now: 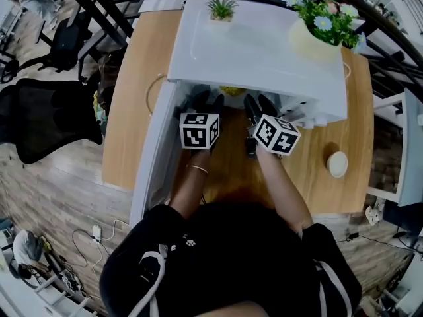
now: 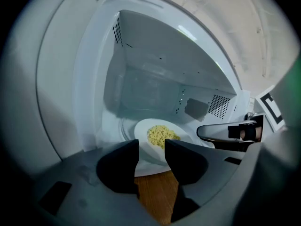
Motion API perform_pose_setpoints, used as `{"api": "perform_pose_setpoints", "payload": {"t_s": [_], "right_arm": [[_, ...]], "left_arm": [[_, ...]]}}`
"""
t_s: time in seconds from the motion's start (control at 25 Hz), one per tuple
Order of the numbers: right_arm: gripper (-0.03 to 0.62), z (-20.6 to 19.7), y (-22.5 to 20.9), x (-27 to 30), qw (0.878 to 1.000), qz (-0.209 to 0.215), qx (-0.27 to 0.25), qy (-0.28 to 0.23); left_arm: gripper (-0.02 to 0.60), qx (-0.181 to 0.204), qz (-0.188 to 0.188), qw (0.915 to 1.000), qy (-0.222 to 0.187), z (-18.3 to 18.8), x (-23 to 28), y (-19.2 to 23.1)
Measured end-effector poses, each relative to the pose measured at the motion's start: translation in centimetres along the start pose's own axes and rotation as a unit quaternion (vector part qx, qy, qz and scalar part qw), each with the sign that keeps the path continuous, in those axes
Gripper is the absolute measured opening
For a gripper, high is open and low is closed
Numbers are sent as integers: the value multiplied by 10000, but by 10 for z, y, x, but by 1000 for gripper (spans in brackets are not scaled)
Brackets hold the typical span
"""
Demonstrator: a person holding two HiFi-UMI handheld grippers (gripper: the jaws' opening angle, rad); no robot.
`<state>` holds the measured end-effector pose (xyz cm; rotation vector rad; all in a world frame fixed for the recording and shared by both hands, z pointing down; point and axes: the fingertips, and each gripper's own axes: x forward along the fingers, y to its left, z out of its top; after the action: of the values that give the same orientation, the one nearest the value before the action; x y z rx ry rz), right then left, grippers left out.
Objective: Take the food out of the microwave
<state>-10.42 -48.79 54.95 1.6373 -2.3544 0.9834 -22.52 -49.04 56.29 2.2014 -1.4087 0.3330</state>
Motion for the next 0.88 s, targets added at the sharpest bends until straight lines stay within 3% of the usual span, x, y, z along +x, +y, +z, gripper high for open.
{"api": "perform_pose_setpoints", "payload": {"t_s": [0.36, 0.88], "right_arm": [[199, -10, -10, 20, 9978, -265, -545, 261], [178, -14, -3, 29, 9993, 64, -227, 298]], "left_arm": [[150, 79, 148, 9998, 122, -6, 9, 5], [150, -233, 64, 9997, 72, -7, 13, 4]]}}
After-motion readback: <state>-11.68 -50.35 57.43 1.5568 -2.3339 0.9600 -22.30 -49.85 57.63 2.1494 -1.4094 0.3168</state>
